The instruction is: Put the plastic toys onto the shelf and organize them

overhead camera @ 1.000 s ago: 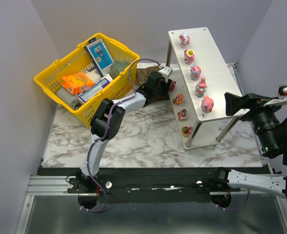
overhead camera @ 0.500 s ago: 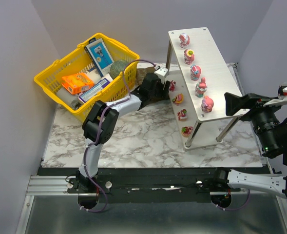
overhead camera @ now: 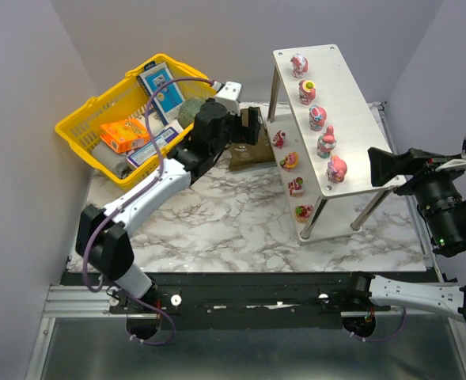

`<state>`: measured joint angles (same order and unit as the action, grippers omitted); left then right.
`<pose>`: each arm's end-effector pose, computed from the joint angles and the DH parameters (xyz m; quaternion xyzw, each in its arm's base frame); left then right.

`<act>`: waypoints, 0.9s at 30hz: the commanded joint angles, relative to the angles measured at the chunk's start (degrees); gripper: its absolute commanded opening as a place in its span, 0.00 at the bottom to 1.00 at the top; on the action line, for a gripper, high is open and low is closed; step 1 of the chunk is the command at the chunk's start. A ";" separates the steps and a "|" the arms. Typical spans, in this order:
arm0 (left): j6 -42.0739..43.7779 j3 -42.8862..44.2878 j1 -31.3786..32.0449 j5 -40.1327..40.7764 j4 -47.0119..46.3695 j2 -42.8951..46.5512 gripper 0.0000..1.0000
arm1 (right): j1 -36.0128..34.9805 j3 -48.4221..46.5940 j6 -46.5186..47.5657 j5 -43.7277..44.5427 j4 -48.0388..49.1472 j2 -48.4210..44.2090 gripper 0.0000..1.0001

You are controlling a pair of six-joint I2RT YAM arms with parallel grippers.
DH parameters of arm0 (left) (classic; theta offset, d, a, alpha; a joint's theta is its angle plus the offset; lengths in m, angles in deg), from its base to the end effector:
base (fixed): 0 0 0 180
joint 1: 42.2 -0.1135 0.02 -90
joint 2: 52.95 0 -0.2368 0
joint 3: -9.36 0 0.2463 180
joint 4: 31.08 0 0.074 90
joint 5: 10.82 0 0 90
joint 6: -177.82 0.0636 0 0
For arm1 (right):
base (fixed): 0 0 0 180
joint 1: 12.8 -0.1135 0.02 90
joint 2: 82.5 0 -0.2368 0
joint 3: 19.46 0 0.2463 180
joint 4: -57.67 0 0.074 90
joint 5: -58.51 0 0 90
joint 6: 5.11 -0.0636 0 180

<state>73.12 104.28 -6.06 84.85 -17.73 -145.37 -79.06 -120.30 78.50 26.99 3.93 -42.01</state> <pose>0.3355 -0.2373 0.3350 0.1122 0.7623 -0.2387 0.5911 0.0771 0.0407 0.4937 0.0264 0.6850 0.1242 0.7174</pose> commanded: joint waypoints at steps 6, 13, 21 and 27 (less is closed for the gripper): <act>-5.52 -11.55 0.42 -0.91 15.95 20.34 0.99 | 0.17 -0.80 2.44 -1.70 -0.97 0.91 1.00; -6.84 -12.79 0.51 0.83 25.53 29.84 0.99 | 0.17 -1.06 4.28 -0.56 -0.09 0.82 1.00; -4.64 -13.14 0.42 1.71 30.10 36.43 0.99 | 0.17 -2.03 3.93 0.50 0.96 1.26 1.00; -2.44 -13.93 0.51 1.36 30.63 38.72 0.99 | 0.17 -1.24 3.23 0.23 2.20 1.26 1.00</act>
<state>68.25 91.21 -5.71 85.84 10.31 -108.25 -79.06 -121.00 81.93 26.07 4.82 -41.16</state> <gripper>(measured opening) 0.988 0.997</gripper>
